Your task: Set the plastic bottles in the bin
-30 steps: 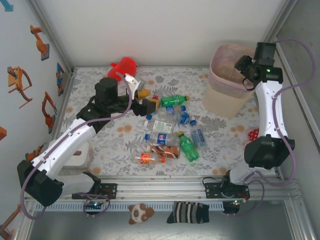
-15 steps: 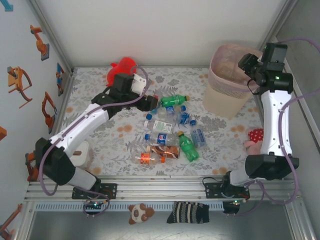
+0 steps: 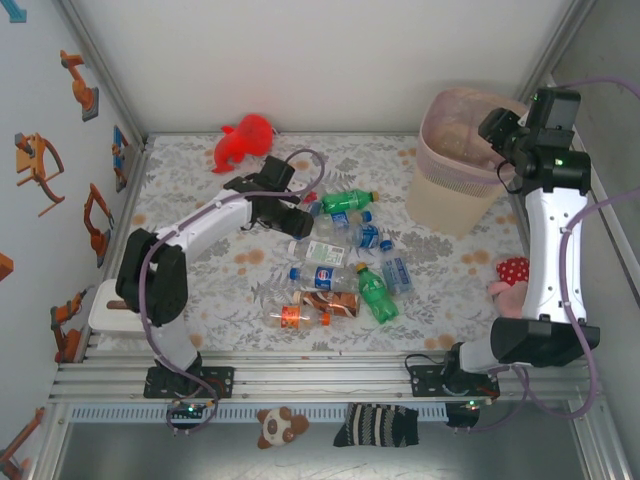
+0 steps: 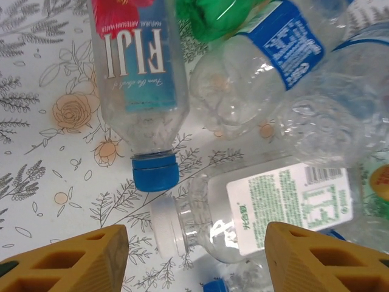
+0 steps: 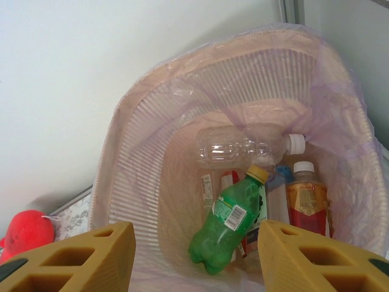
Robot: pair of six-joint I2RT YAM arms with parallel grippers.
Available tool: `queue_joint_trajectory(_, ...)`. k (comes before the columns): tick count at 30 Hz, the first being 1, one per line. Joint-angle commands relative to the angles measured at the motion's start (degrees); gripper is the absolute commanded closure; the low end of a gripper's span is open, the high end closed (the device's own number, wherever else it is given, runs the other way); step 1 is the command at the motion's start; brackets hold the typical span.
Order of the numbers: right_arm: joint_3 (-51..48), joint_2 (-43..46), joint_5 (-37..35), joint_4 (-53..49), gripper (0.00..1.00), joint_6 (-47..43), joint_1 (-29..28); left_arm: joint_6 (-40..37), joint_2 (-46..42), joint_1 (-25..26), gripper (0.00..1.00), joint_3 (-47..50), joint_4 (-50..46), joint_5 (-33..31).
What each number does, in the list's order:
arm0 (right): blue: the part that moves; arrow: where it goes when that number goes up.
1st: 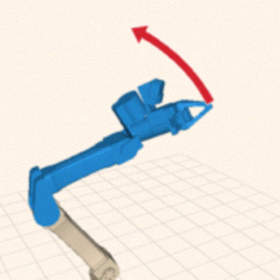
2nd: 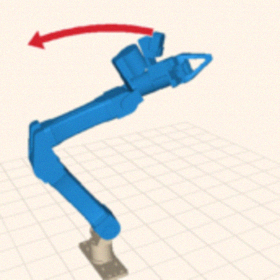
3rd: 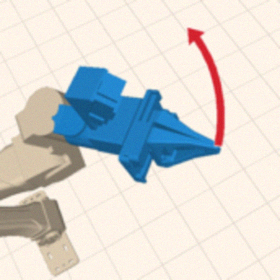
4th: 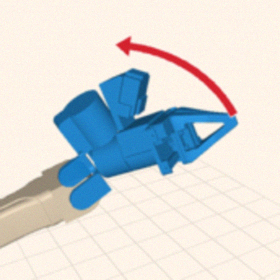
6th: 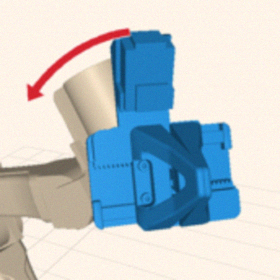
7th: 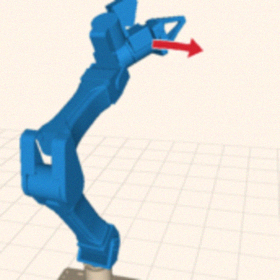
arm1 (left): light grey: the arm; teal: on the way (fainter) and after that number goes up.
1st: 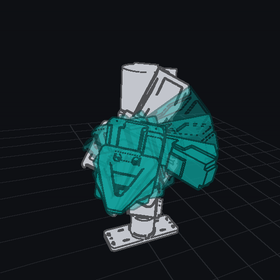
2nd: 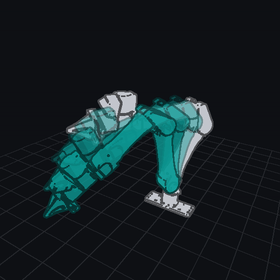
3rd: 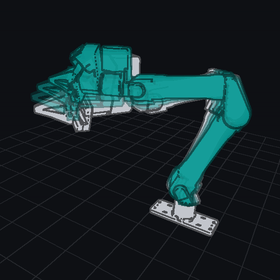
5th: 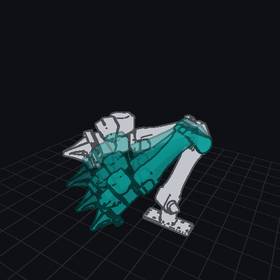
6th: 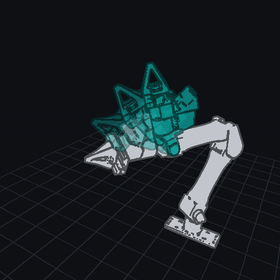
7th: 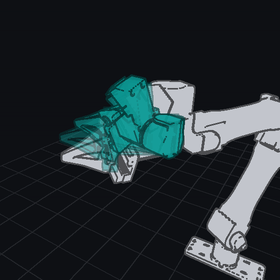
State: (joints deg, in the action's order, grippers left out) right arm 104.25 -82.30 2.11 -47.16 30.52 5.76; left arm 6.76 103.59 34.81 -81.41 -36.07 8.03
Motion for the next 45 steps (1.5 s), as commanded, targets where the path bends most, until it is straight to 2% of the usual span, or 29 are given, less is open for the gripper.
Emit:
queue_joint_trajectory(1,-0.8,1.9,0.2,-0.1,0.45,-0.7,0.0,-0.2,2.5,-0.7,0.41,-2.8,-2.6,-1.0)
queue_joint_trajectory(18,-2.5,2.4,0.4,1.1,0.46,-0.7,0.0,-1.2,13.2,-3.4,0.43,-8.0,-2.2,4.2)
queue_joint_trajectory(32,-3.6,2.4,0.4,1.7,0.47,-0.7,0.0,-1.4,17.9,-4.4,0.48,-10.0,-2.9,4.1)
queue_joint_trajectory(45,-3.8,2.6,0.4,1.8,0.47,-0.6,0.0,0.5,17.9,-6.2,0.62,-9.3,-2.4,2.2)
